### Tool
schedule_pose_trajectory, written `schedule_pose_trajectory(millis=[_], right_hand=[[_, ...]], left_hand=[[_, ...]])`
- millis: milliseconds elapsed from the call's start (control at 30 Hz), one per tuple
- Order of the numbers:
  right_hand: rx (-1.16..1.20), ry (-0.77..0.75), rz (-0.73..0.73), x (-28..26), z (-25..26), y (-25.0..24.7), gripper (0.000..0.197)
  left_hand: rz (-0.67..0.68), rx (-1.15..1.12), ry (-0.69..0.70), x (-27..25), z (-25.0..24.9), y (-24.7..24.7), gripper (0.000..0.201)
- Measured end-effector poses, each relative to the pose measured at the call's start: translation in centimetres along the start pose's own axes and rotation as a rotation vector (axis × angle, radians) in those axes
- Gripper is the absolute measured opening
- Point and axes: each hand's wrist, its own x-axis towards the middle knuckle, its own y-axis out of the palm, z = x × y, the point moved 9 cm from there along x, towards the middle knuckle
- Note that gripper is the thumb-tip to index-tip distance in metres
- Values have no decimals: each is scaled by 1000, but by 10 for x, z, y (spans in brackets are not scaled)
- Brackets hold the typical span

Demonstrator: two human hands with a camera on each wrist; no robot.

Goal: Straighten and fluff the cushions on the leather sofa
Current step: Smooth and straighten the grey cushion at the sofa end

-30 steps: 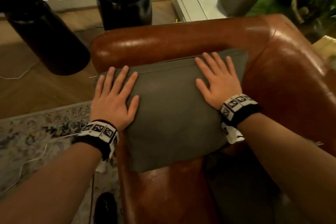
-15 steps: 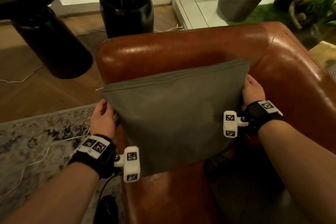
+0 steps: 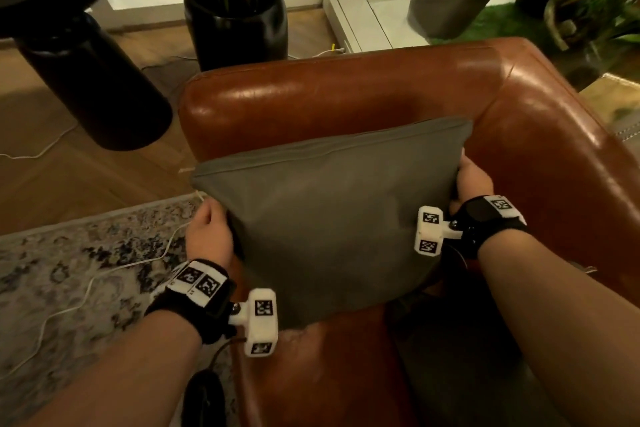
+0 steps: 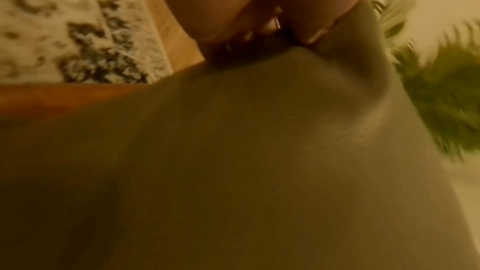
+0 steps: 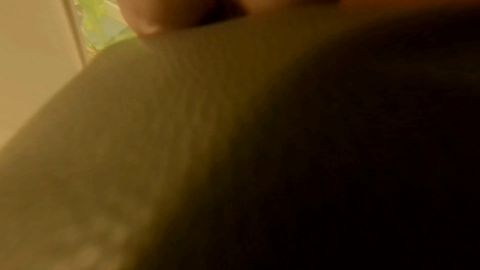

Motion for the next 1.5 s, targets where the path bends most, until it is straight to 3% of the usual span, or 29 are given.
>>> schedule_pose_trajectory(millis=[133,233,300,400,533,667,800,900,1033,1100,1233,1333,1400,1500], right_hand=[[-179,-10,-152,14,7,-21,42],[-229,-105,-99,20,22,-19,47],[-164,-107,-76,19,17,-19,40],[-16,-18,45,26,-24,-28,36],[-214,11,176,24,-67,-37,34],[-189,-90,7,35,-49,-46,16],[-228,-114,-46,43,-45,-58,20],[-267,-153,25,40,-51,-58,10],[-387,-3,253,46,-97,-59,26],[-465,2,284,50,-109,-57,30],[-585,-110,79,54,-87,-69,20],[-604,-134,-5,54,-77,-75,23],[-609,-164,-11,54,-76,-75,25],[-636,-181,102,54,-82,-69,24]], left_hand=[[-81,-146,-92,12,5,-8,23],[-69,-248,-112,13,6,-8,16],[-22,-262,-101,5,9,-5,22],[79,-249,-171,-10,29,2,34],[109,-112,-110,-20,34,7,30],[-15,-71,-69,5,35,-8,21],[-62,-64,0,9,33,-18,35],[12,-77,-61,0,46,-15,42],[53,-52,-187,-25,80,-8,42],[13,23,-213,-28,89,-7,42],[-88,132,-157,-6,81,-20,42],[-82,150,-131,7,77,-28,40],[-81,177,-102,13,78,-31,38],[-55,210,-56,16,85,-38,27]])
